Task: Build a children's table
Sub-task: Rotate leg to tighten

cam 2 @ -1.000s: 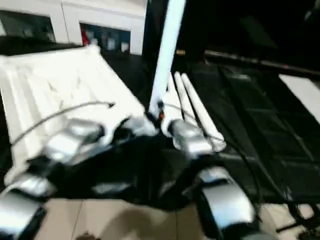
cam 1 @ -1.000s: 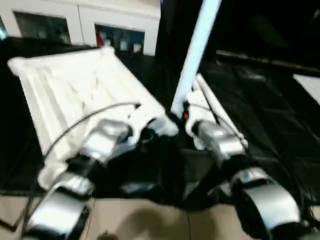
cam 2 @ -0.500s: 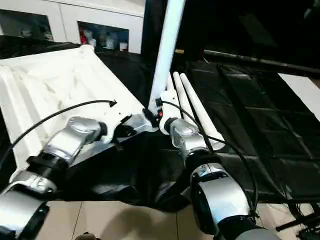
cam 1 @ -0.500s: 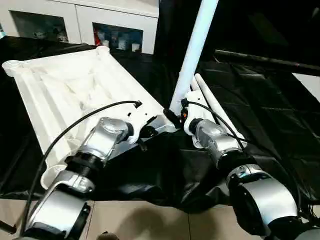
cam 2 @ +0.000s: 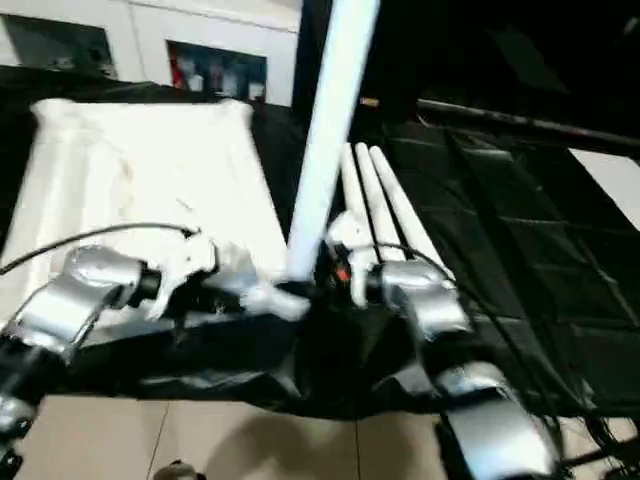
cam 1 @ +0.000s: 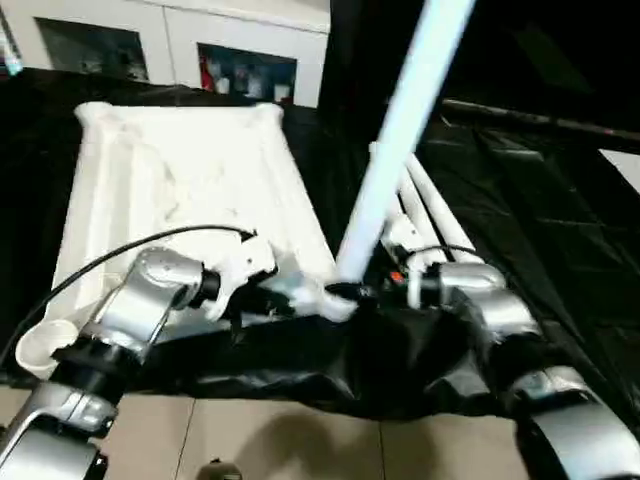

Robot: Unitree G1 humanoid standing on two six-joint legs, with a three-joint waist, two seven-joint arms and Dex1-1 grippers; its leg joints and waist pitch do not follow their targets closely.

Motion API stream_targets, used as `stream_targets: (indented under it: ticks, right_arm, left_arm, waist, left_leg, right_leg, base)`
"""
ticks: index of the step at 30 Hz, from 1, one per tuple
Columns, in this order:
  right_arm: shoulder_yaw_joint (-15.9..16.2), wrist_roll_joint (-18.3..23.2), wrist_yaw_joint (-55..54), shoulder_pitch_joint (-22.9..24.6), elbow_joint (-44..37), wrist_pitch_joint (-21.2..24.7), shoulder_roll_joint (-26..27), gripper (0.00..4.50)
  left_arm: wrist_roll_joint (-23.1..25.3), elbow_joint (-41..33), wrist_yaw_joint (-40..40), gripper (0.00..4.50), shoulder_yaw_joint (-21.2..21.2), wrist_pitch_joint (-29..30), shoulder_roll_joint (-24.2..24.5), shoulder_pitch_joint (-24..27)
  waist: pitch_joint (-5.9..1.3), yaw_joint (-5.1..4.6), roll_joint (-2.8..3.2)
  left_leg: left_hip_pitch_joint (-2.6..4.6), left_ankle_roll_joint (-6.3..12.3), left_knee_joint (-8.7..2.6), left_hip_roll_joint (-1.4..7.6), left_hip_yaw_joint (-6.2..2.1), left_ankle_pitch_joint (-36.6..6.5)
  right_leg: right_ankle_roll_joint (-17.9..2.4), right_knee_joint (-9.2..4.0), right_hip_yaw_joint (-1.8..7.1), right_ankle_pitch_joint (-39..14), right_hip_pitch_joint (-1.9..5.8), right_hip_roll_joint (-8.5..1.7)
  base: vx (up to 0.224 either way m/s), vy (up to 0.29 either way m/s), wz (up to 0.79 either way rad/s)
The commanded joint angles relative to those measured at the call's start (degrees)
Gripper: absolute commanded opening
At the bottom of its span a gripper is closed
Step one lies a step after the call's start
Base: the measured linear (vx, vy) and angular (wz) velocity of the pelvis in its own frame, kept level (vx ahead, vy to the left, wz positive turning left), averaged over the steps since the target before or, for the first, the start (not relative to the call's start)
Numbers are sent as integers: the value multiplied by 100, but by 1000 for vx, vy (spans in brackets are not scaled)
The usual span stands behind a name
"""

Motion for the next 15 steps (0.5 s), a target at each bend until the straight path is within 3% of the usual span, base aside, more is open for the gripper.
stream_targets:
  ticks: [1, 7, 15]
  right_arm:
    - [-15, 16, 203, 85, -312, 146, -262, 297]
    - [31, 28, 261, 129, -374, 230, -229, 250]
    - [5, -67, -24, 202, -369, 382, -172, 236]
  left_arm:
    - [-385, -282, -585, 0, -247, -32, -102, 97]
    - [-387, -333, -595, 0, -237, 8, -93, 131]
    - [-342, -375, -493, 0, -191, 82, -109, 162]
  waist:
    - [-299, -19, 89]
    - [-305, -12, 73]
    - [-306, -21, 54]
  left_leg:
    - [130, 34, -324, 43, 34, -1138]
    - [116, -36, -328, 33, 28, -1140]
    - [112, -4, -321, 29, 31, -1040]
  right_leg:
    - [-1044, -464, 284, -365, 223, -426]
    - [-1015, -468, 277, -528, 216, -437]
    - [-998, -457, 272, -448, 217, -430]
  base:
    - [0, 0, 0]
    - [0, 0, 0]
    - [0, 0, 0]
